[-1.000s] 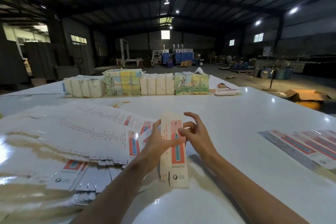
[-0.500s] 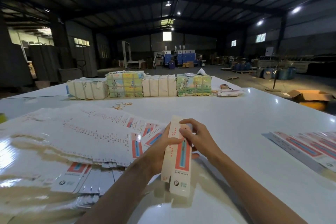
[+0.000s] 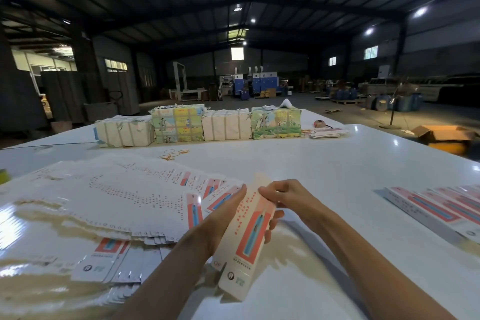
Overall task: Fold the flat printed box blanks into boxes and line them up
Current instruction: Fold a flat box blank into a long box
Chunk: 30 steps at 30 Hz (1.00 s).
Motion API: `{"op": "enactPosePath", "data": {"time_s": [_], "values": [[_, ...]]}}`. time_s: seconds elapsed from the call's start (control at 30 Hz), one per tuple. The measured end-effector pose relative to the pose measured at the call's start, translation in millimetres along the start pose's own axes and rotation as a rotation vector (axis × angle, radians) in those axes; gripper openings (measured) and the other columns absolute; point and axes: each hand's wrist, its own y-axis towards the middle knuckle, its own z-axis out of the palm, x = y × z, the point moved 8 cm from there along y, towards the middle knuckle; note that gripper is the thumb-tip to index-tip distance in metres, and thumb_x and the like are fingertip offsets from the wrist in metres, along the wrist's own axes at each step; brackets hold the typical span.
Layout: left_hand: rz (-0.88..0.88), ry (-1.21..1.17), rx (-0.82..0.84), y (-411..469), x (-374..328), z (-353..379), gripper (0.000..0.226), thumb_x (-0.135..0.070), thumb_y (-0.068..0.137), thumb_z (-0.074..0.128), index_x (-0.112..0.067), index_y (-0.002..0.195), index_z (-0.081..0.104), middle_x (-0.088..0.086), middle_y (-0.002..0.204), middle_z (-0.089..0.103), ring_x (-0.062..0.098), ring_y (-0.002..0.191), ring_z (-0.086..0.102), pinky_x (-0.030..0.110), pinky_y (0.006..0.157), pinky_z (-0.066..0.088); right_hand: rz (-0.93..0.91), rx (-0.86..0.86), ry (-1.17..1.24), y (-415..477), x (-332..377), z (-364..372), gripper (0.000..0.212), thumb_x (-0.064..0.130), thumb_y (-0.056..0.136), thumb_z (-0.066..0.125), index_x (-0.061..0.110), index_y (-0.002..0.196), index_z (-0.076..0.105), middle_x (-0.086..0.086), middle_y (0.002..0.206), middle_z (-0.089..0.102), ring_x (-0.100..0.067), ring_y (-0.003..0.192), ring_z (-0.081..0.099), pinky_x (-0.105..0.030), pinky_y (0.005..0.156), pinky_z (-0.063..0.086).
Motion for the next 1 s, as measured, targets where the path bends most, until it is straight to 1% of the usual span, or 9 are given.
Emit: {"op": "enactPosePath", "data": {"time_s": [0.1, 0.23, 0.33, 0.43, 0.57, 0.63, 0.77, 0.87, 1.0], "values": [[-0.012, -0.063, 0.108, 4, 2, 9, 0.048, -0.061, 0.102, 0.059, -0.017, 0.120, 0.055, 0.014, 0.116, 0.055, 0.028, 0.098, 0.059, 0.040, 0.089, 0.054, 0.006, -0.016, 0.042, -2, 3, -1, 0.047, 0.045, 0.101, 0.066, 0.000, 0.093, 0.079, -0.009, 0.094, 0.080, -0.024, 0.095, 0.078, -0.029, 0.088, 0.056], [-0.021, -0.055, 0.105, 8, 4, 8, 0.059, -0.061, 0.101, 0.062, -0.012, 0.132, 0.054, 0.017, 0.125, 0.057, 0.030, 0.101, 0.060, 0.041, 0.090, 0.054, 0.045, -0.044, 0.144, -4, 2, 0, 0.045, 0.040, 0.105, 0.061, 0.004, 0.087, 0.081, -0.015, 0.090, 0.078, -0.026, 0.088, 0.077, -0.027, 0.085, 0.055], [0.013, -0.054, 0.094, 9, 0, 4, 0.064, -0.063, 0.100, 0.062, -0.011, 0.135, 0.051, 0.017, 0.122, 0.059, 0.029, 0.098, 0.063, 0.041, 0.089, 0.056, 0.025, -0.042, 0.136, -4, 4, 5, 0.053, 0.052, 0.099, 0.066, 0.001, 0.091, 0.079, -0.022, 0.090, 0.075, -0.030, 0.083, 0.074, -0.024, 0.078, 0.059], [0.021, -0.046, 0.089, 7, -1, 6, 0.062, -0.067, 0.096, 0.063, -0.010, 0.122, 0.057, 0.016, 0.112, 0.062, 0.028, 0.091, 0.068, 0.040, 0.083, 0.059, 0.039, -0.028, 0.048, -5, 6, 11, 0.060, 0.071, 0.082, 0.074, 0.012, 0.091, 0.084, -0.013, 0.091, 0.080, -0.029, 0.084, 0.077, -0.017, 0.073, 0.058], [0.019, -0.027, 0.111, 3, -5, 15, 0.066, -0.063, 0.093, 0.067, -0.008, 0.124, 0.050, 0.015, 0.108, 0.059, 0.026, 0.087, 0.067, 0.039, 0.083, 0.057, 0.022, -0.035, 0.062, -6, 9, 10, 0.073, 0.077, 0.075, 0.075, 0.007, 0.092, 0.083, -0.018, 0.090, 0.079, -0.028, 0.073, 0.070, -0.023, 0.072, 0.058], [0.005, -0.001, 0.123, -2, -8, 24, 0.063, -0.060, 0.083, 0.078, -0.009, 0.114, 0.058, 0.013, 0.099, 0.064, 0.023, 0.079, 0.070, 0.036, 0.077, 0.061, 0.007, -0.028, 0.109, -7, 11, 9, 0.072, 0.073, 0.080, 0.074, 0.002, 0.092, 0.081, -0.020, 0.088, 0.077, -0.026, 0.071, 0.066, -0.027, 0.072, 0.056], [0.067, 0.137, -0.047, -7, -17, 31, 0.064, -0.064, 0.087, 0.068, -0.003, 0.106, 0.060, 0.014, 0.091, 0.064, 0.019, 0.066, 0.065, 0.027, 0.061, 0.060, 0.016, -0.038, 0.244, -7, 15, 11, 0.064, 0.062, 0.084, 0.075, -0.001, 0.086, 0.077, -0.019, 0.081, 0.070, -0.032, 0.075, 0.064, -0.031, 0.081, 0.056], [0.068, 0.106, -0.034, -9, -16, 36, 0.064, -0.059, 0.071, 0.077, -0.003, 0.097, 0.060, 0.013, 0.084, 0.059, 0.017, 0.059, 0.062, 0.026, 0.056, 0.058, 0.032, 0.007, 0.316, -7, 14, 17, 0.059, 0.060, 0.083, 0.081, 0.002, 0.091, 0.072, -0.018, 0.085, 0.071, -0.032, 0.077, 0.065, -0.028, 0.076, 0.058], [0.118, -0.082, -0.073, -8, -18, 25, 0.050, -0.055, 0.095, 0.060, -0.006, 0.103, 0.051, 0.012, 0.080, 0.059, 0.017, 0.059, 0.064, 0.027, 0.052, 0.058, 0.039, 0.056, 0.360, -9, 16, 24, 0.042, 0.043, 0.085, 0.087, 0.005, 0.097, 0.071, -0.023, 0.099, 0.075, -0.034, 0.093, 0.073, -0.034, 0.086, 0.061]]}}
